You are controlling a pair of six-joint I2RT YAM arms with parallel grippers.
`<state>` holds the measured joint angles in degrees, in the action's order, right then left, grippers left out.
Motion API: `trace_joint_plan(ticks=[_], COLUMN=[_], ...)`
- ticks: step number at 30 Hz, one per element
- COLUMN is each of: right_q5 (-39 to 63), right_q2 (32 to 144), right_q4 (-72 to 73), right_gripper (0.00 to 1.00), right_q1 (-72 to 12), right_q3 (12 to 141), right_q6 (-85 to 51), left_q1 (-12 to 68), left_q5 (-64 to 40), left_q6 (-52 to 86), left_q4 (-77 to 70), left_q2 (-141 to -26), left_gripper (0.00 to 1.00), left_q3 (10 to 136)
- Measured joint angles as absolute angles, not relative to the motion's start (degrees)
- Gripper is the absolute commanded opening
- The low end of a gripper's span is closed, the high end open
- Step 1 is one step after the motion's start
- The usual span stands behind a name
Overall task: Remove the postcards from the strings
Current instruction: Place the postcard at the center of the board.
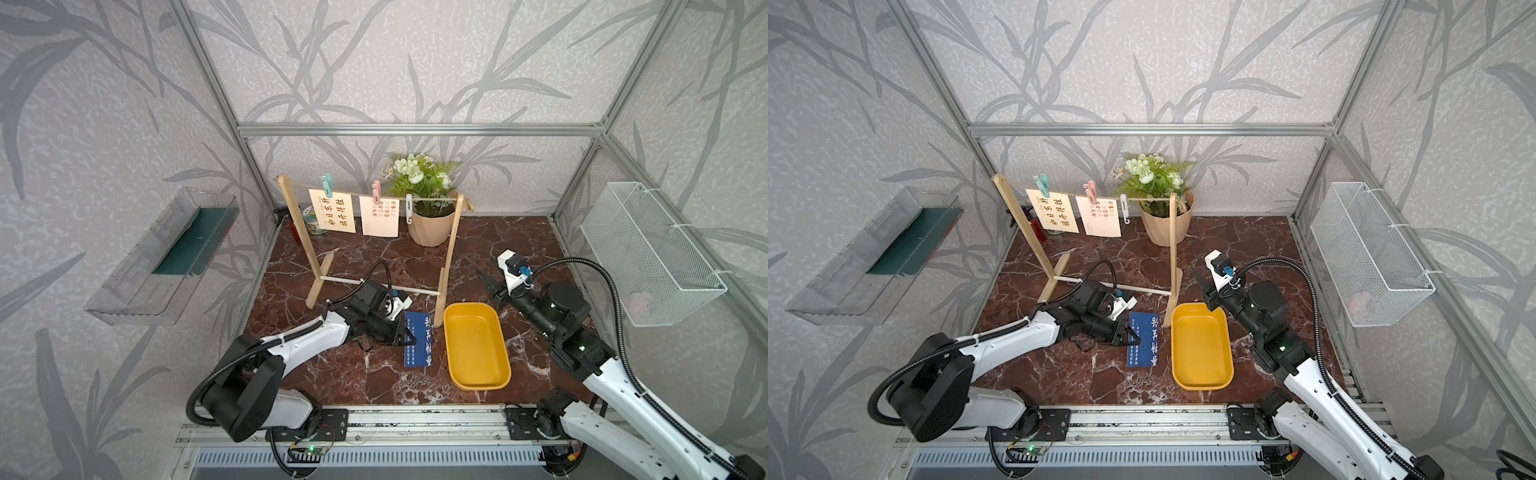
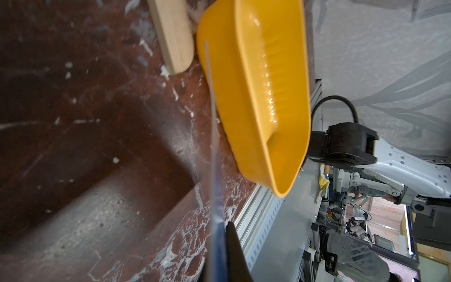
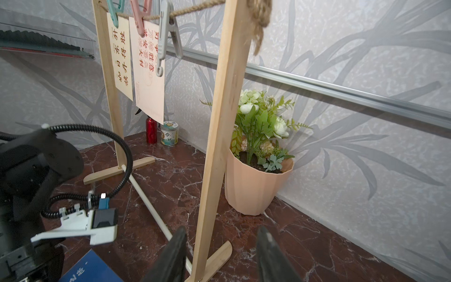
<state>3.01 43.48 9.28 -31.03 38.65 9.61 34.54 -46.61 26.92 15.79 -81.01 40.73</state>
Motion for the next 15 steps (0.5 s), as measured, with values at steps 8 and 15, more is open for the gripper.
trace_joint_plan(ticks=[8, 15], right_q5=[2.6, 2.6], right_q2=[45.9, 46.7], right_q4=[12.7, 13.5], right_gripper=[0.46, 0.46], right_q1=[-31.0, -31.0], right_q3=[38.6, 38.6], right_q6=[10.2, 11.2], left_q1=[34.5, 34.3], left_q5=[-44.5, -35.8], left_q6=[23.6, 21.1], left_q4=[21.1, 25.4], left_q2=[-88.4, -80.6], left_gripper=[0.58, 0.99], left_q3=[42.6, 44.5])
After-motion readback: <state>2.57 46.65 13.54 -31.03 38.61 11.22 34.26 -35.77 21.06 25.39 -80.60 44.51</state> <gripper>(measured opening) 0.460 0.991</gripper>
